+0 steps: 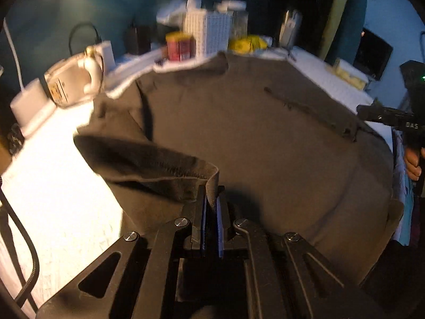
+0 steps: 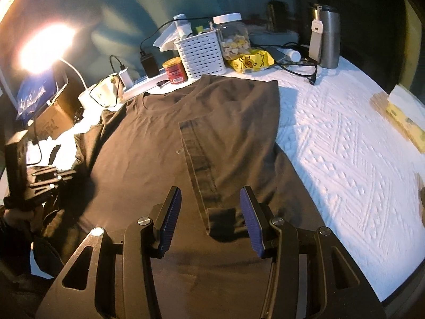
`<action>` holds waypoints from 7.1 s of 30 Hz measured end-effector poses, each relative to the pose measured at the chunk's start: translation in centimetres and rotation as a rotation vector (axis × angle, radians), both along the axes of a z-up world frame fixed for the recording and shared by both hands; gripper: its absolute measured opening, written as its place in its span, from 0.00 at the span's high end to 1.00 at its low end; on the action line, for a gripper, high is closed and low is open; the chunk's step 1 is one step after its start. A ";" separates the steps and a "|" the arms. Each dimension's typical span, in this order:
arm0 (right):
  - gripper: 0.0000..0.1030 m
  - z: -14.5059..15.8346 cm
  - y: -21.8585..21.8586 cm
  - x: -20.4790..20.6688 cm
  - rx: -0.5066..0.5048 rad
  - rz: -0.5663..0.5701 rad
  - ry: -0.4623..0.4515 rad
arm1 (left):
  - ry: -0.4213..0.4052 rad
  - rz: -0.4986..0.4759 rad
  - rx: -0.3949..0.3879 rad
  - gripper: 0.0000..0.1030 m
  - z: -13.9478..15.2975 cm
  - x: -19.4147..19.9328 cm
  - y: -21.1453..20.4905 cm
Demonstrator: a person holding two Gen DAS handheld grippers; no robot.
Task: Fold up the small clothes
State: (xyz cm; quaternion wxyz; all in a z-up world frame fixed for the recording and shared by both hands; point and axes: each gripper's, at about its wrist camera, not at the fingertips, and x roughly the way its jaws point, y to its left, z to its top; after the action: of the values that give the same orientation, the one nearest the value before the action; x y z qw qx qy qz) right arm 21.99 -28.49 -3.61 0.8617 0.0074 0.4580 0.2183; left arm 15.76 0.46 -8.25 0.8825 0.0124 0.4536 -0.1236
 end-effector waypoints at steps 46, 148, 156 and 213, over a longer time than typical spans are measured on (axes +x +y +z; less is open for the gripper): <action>0.52 -1.1 -1.8 0.5 -0.036 -0.075 0.023 | 0.032 -0.074 -0.277 0.24 2.1 6.4 0.4; 0.52 1.6 -7.1 -7.7 -0.119 -0.125 -0.057 | -0.131 0.122 0.100 0.49 4.1 -6.8 -1.3; 0.52 0.9 -9.6 -10.5 -0.165 -0.147 -0.042 | -0.163 0.138 0.036 0.49 4.7 -8.7 -2.3; 0.94 -0.7 -12.2 -15.7 -0.088 -0.097 -0.081 | -0.158 0.210 0.015 0.49 4.2 -11.5 -3.1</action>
State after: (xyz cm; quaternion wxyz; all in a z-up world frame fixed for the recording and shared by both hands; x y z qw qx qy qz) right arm 6.31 -40.74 -4.28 0.8885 -0.0171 0.4311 0.1561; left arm 4.30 -2.66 -4.03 0.9235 -0.0191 0.3822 -0.0256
